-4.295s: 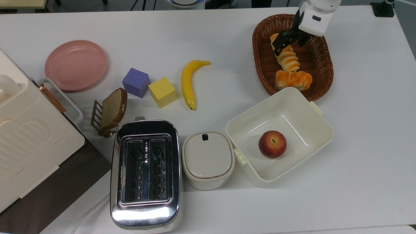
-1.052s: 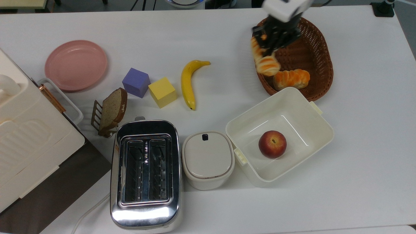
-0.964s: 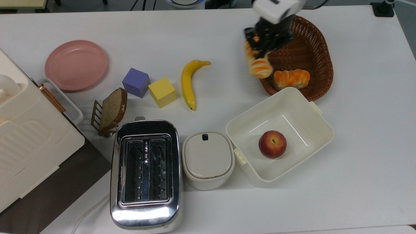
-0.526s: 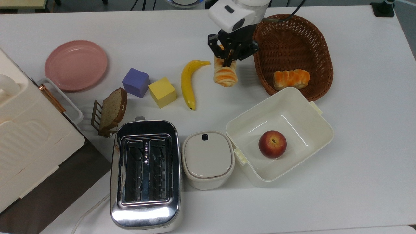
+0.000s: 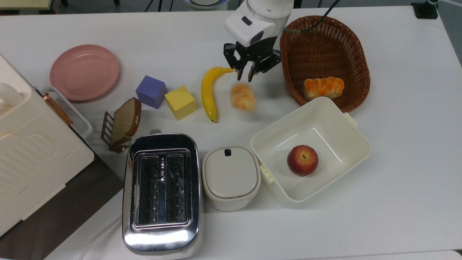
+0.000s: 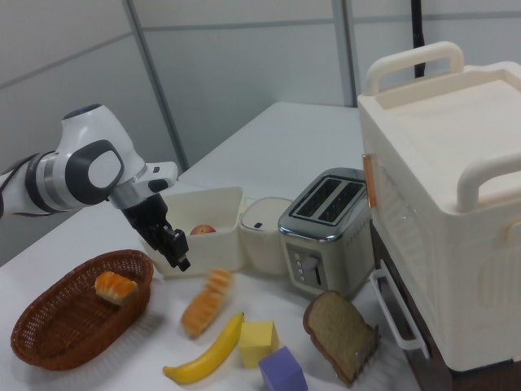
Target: Put the bread on the table
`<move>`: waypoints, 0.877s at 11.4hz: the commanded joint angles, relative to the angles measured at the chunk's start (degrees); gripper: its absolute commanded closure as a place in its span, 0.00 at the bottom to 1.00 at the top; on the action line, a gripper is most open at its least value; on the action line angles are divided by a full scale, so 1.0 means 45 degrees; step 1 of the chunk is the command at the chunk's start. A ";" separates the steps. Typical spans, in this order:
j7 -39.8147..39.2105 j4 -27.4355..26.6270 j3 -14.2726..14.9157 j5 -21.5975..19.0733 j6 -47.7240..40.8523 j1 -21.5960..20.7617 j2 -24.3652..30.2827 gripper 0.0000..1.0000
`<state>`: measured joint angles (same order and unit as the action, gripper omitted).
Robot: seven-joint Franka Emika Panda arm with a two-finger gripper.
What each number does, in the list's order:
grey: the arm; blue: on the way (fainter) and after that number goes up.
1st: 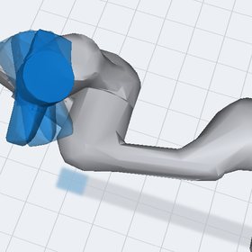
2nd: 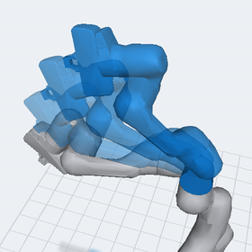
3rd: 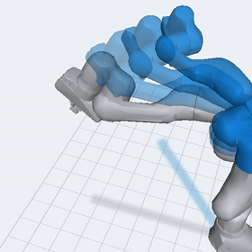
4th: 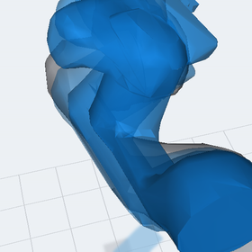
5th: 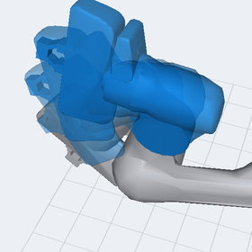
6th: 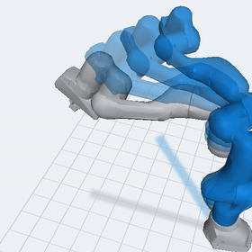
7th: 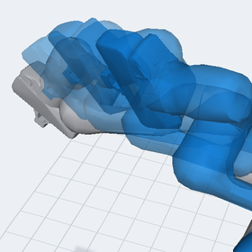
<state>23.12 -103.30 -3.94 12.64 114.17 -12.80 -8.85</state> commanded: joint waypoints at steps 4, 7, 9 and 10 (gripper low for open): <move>-0.0060 -0.0150 0.0074 0.0141 0.0021 0.0052 0.0285 0.00; -0.0177 0.0431 0.0074 0.0025 -0.0503 0.1958 0.1397 0.00; -0.0546 0.1389 0.0074 -0.0074 -0.1617 0.2941 0.1438 0.00; -0.0877 0.1896 0.0248 -0.0133 -0.1988 0.3194 0.1497 0.00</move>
<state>21.85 -98.94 -3.45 12.67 109.98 -1.23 -3.57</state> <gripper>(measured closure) 0.000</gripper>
